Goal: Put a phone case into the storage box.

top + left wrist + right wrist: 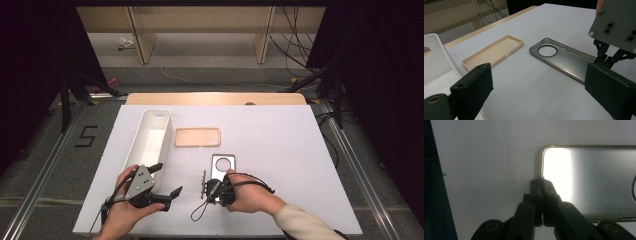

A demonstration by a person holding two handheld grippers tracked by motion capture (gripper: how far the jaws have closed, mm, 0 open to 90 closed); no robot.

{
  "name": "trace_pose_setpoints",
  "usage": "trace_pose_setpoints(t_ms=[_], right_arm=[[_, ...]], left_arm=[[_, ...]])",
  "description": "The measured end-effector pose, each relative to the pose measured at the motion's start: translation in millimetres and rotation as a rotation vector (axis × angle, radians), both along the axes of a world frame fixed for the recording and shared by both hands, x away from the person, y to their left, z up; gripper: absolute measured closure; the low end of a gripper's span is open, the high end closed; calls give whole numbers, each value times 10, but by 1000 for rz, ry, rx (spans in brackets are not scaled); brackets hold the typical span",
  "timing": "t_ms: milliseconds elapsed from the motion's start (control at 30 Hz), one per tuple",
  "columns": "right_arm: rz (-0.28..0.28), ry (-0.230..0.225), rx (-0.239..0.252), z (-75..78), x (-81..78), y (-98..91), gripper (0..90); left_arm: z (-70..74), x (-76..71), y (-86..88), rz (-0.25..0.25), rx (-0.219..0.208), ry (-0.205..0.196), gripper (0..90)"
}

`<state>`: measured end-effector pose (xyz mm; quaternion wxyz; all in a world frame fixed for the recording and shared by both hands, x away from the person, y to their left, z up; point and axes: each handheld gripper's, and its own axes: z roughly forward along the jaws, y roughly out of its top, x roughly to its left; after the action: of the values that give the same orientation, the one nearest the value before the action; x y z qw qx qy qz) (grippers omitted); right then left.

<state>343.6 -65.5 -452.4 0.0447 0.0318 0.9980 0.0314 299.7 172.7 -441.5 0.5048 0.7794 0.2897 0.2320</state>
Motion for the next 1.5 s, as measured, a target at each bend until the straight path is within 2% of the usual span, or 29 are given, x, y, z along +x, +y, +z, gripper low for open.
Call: trace_pose_setpoints(t_ms=[33, 167, 233, 333, 367, 600, 800, 1067, 1100, 1167, 1233, 1333, 1433, 1500], right_arm=[[-7, 7, 25, 21, 10, -20, 888], [-18, 13, 32, 67, 15, -48, 888], [-21, 15, 71, 95, 28, -85, 889], [-33, 18, 88, 124, 32, -110, 889], [-38, 14, 122, 139, 42, -136, 890], [-50, 11, 158, 180, 37, -191, 890], [-62, 1, 213, 239, 21, -264, 890], [-97, -23, 323, 363, 29, -385, 890], [-81, -29, 356, 385, 38, -420, 890], [-77, -34, 369, 399, 44, -438, 890], [-75, -44, 415, 424, 44, -479, 891], [-66, -55, 437, 432, 43, -492, 890], [-63, -61, 455, 442, 28, -504, 891], [-64, -63, 461, 446, 20, -511, 891]], left_arm=[[0, 0, 1, 0, 0, 0, 80], [0, 0, 5, 1, 1, 1, 82], [3, -1, 10, 3, 2, 0, 82], [2, 0, 12, 3, 2, 0, 83], [1, 0, 12, 3, 2, 1, 84], [3, -1, 15, 3, 1, 0, 84], [3, -1, 13, 6, 2, 0, 86], [2, 1, 15, 4, -3, 2, 91], [2, 0, 13, 4, 0, 1, 92], [2, -1, 10, 3, -2, 3, 93], [2, 0, 5, 4, -4, 5, 96], [11, 3, -8, 0, -18, 14, 98], [48, 9, -34, -11, -71, 46, 101], [96, 19, -75, -17, -81, 57, 106]])
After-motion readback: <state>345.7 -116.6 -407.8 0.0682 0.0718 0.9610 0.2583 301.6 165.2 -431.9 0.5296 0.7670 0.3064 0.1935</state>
